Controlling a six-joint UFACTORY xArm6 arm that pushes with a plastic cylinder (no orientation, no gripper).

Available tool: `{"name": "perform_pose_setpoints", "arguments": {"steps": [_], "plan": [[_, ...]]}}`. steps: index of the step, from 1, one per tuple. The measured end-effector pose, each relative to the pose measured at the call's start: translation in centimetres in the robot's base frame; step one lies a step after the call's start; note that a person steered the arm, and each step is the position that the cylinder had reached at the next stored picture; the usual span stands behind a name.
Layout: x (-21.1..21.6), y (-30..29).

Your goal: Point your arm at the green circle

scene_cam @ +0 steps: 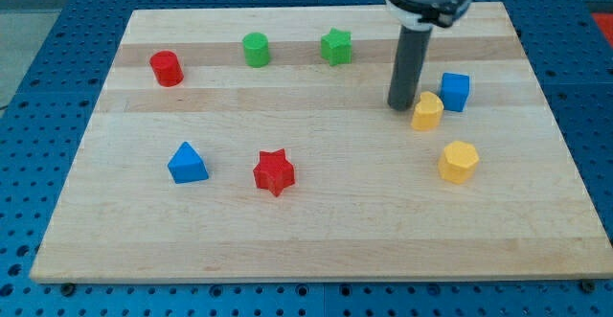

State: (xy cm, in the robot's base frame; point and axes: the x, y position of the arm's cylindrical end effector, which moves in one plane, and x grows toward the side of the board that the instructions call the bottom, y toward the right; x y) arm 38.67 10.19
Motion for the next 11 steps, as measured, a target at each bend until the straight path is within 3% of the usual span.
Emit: {"name": "perform_pose_setpoints", "arguments": {"steps": [3, 4, 5, 7, 10, 11], "plan": [[3.6, 4.2], [3.7, -0.7], [6.0, -1.7], [7.2, 3.0], [8.8, 2.7], [10.4, 5.8]]}}
